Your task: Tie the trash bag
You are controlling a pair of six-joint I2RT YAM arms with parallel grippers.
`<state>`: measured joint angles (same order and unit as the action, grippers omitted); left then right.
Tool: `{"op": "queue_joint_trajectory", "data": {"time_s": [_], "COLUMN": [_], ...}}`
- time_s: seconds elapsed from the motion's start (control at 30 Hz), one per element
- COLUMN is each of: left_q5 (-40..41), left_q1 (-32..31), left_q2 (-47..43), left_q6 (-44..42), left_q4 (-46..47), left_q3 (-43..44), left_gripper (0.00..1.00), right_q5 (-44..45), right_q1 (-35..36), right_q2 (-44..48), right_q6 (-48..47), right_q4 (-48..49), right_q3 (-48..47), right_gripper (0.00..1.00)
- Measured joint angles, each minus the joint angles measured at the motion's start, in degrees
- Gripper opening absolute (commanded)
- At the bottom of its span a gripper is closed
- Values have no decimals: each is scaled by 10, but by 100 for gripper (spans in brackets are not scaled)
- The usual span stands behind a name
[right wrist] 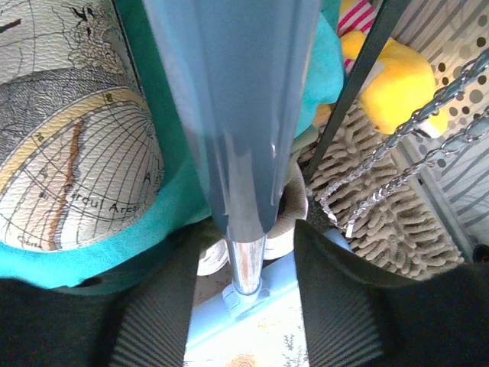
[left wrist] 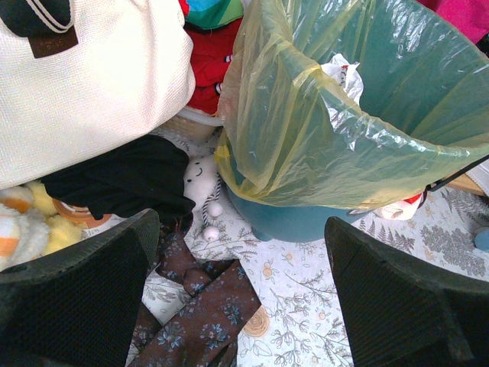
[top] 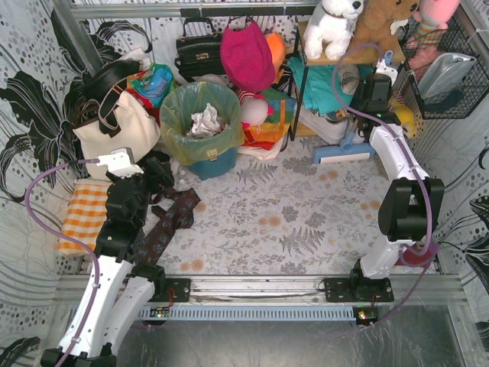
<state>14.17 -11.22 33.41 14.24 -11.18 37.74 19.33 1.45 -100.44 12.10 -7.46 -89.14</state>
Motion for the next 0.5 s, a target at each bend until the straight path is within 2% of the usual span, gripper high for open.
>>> {"op": "queue_joint_trajectory", "data": {"time_s": [0.23, 0.5], "left_q5": [0, 0], "left_q1": [0, 0], "left_q2": [0, 0], "left_q6": [0, 0], "left_q4": [0, 0], "left_q3": [0, 0], "left_gripper": [98, 98], "right_q5": [0, -2], "right_q1": [-2, -1], "right_q2": [30, 149], "right_q6": [-9, -9], "right_q4": [-1, -1], "right_q3": [0, 18], "right_gripper": [61, 61]}}
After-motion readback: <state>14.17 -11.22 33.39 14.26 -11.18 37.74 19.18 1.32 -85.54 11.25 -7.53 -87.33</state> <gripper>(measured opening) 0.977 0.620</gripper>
